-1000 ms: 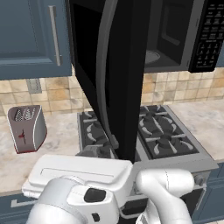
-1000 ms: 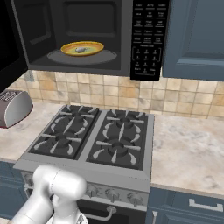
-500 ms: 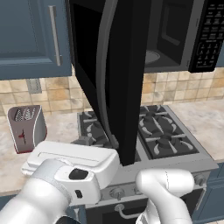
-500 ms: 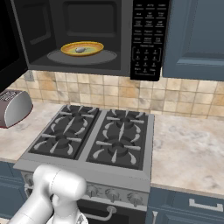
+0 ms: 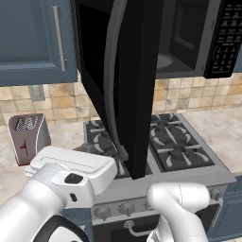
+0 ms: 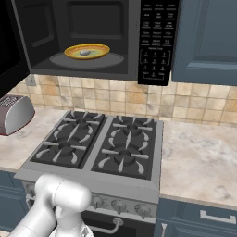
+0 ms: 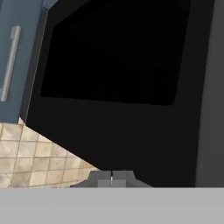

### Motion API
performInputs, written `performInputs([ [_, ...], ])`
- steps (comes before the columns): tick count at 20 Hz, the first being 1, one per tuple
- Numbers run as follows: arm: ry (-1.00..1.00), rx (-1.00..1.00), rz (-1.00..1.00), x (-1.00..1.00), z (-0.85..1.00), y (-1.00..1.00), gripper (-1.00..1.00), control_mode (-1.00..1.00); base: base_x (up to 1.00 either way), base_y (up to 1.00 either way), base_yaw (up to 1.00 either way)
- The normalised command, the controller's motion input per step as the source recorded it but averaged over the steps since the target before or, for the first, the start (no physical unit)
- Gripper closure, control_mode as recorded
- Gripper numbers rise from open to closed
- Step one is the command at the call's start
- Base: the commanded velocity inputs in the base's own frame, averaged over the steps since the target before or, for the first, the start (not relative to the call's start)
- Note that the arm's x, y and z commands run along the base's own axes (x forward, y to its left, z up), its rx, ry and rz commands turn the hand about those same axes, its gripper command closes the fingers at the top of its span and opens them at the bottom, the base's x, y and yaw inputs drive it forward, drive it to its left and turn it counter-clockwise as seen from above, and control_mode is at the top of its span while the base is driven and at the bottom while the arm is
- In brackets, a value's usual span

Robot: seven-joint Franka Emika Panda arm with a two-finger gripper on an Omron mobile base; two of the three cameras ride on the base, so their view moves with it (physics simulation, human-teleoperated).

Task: Transport the fish from the fridge to the microwave and turn on the microwave.

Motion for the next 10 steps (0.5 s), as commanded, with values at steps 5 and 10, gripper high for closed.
performInputs([
  [5, -0.05, 0.0, -0.08, 0.27, 0.0, 0.0, 1.0, -1.0, 0.0, 0.0, 0.0],
  [10, -0.09, 0.0, -0.08, 0.25, 0.0, 0.0, 1.0, -1.0, 0.0, 0.0, 0.0],
])
